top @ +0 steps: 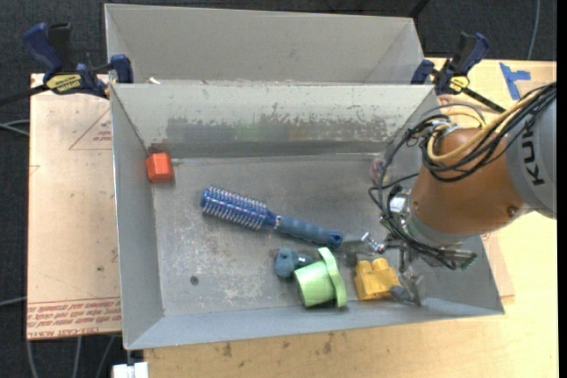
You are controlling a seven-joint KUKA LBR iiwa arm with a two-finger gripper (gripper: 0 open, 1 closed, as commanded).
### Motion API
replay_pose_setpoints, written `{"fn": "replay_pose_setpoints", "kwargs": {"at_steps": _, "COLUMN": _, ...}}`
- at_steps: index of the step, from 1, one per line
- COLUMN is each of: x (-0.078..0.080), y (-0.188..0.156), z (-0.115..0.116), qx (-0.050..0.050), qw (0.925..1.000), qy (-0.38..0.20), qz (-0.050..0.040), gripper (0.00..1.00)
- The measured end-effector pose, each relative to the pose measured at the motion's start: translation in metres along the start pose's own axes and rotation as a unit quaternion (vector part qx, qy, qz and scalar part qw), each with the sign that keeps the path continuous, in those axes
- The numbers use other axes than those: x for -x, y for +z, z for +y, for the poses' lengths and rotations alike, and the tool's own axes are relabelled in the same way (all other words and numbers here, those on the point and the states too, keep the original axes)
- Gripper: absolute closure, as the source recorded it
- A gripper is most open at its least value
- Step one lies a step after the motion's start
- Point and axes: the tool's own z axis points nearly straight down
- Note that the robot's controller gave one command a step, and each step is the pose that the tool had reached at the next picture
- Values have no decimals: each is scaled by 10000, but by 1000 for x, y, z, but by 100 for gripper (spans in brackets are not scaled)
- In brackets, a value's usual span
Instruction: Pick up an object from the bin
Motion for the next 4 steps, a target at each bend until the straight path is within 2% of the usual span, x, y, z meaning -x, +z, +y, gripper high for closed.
{"fn": "replay_pose_setpoints", "kwargs": {"at_steps": 1, "x": 1, "y": 0, "z": 0, "qx": 0, "qw": 10000, "qy": -16, "qz": -8, "gripper": 100}}
{"fn": "replay_pose_setpoints", "kwargs": {"at_steps": 2, "x": 1, "y": 0, "z": 0, "qx": 0, "qw": 10000, "qy": -20, "qz": -2, "gripper": 0}}
{"fn": "replay_pose_setpoints", "kwargs": {"at_steps": 3, "x": -17, "y": -8, "z": -50, "qx": 8, "qw": 9881, "qy": -1537, "qz": -9, "gripper": 0}}
{"fn": "replay_pose_setpoints", "kwargs": {"at_steps": 4, "x": -19, "y": 9, "z": -16, "qx": 33, "qw": 9360, "qy": -3519, "qz": -1, "gripper": 0}}
